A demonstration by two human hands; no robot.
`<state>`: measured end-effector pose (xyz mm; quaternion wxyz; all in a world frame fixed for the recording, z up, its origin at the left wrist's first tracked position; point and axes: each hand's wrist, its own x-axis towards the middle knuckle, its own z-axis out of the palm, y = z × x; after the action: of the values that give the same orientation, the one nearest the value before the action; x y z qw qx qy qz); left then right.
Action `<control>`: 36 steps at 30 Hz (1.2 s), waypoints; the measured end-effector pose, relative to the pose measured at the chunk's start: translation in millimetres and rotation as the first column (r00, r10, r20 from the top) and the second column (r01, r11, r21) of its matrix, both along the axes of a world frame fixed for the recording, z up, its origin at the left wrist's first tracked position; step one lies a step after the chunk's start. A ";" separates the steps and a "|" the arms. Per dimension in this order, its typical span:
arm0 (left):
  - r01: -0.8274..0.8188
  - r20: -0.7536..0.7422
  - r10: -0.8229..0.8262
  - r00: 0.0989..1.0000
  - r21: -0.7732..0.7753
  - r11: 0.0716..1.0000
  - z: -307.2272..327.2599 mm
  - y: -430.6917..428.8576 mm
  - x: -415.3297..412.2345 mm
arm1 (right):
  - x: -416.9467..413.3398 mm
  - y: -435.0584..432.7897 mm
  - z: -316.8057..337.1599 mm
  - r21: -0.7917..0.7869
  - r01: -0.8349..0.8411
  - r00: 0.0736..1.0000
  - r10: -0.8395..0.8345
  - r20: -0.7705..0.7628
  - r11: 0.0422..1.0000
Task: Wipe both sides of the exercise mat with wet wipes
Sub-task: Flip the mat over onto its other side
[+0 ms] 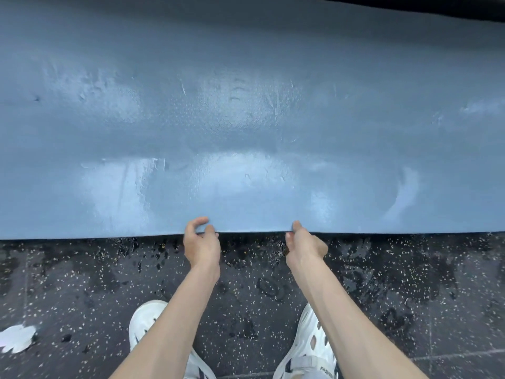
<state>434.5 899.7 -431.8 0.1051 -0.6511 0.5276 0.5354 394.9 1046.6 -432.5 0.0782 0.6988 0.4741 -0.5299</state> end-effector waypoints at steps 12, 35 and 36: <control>0.637 -0.106 -0.668 0.737 -0.223 0.738 58.6 -29.8 -2.0 | -1.3 -1.6 72.0 0.455 -0.675 0.653 0.758 0.003 0.580; 0.497 -0.133 -0.801 0.584 -0.721 0.482 187.1 -42.0 -33.4 | -35.5 24.9 206.2 0.808 -0.585 0.134 0.974 0.183 -0.072; 0.495 -0.131 -0.804 0.581 -0.727 0.476 193.5 -41.8 -30.2 | -32.4 26.4 214.1 0.812 -0.579 0.136 0.974 0.179 -0.068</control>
<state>404.2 857.9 -238.2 -0.0407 -0.2393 0.8922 0.3808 362.5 1073.0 -218.4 -0.0250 0.0577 0.9607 -0.2703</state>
